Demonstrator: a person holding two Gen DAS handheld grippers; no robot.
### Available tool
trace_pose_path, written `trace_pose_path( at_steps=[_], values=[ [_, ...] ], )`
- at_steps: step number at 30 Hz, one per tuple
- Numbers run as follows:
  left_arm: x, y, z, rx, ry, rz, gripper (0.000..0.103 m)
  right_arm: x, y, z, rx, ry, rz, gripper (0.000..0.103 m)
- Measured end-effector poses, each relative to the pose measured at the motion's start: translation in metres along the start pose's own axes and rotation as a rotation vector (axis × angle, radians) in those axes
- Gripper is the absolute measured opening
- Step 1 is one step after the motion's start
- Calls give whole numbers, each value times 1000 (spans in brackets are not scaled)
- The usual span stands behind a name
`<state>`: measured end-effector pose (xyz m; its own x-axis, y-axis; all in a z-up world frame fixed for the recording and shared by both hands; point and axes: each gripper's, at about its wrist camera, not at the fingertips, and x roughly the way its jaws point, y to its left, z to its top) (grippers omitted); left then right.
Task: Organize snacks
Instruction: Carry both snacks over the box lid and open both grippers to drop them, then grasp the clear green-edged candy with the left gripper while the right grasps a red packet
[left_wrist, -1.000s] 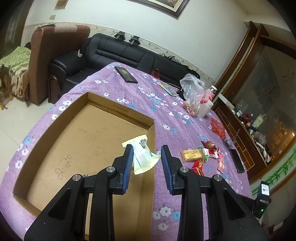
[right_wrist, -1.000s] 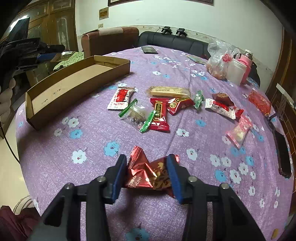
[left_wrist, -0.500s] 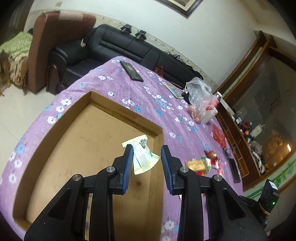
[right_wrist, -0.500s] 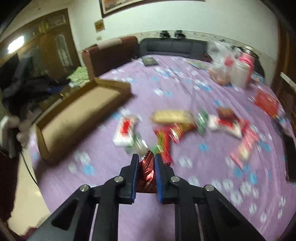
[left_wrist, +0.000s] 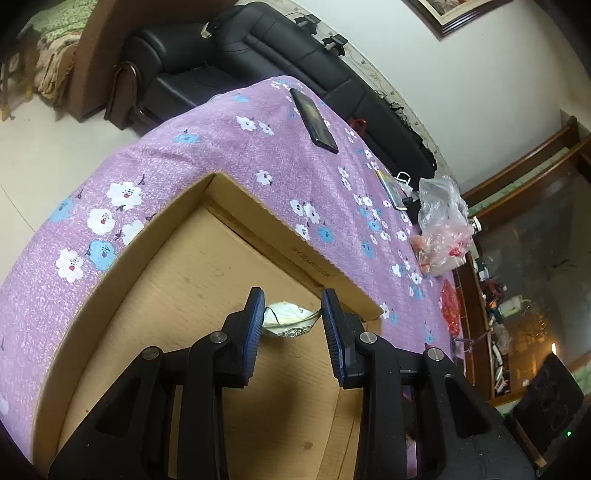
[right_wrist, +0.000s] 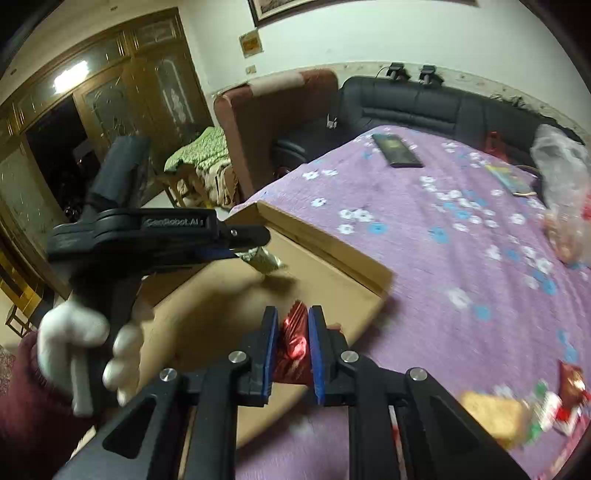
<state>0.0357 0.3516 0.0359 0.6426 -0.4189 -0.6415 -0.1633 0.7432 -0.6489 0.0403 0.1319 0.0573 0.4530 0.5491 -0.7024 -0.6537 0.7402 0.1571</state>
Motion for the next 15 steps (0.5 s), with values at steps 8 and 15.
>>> trace_pose_path(
  at_steps=[8,15],
  values=[
    [-30,-2,-10,29,-31,14,43,22,-7,12,40,-36,-39,38],
    [-67,-39,-42,100,-75,39,43,-36,-36,-16,123,-108,-66,42]
  ],
)
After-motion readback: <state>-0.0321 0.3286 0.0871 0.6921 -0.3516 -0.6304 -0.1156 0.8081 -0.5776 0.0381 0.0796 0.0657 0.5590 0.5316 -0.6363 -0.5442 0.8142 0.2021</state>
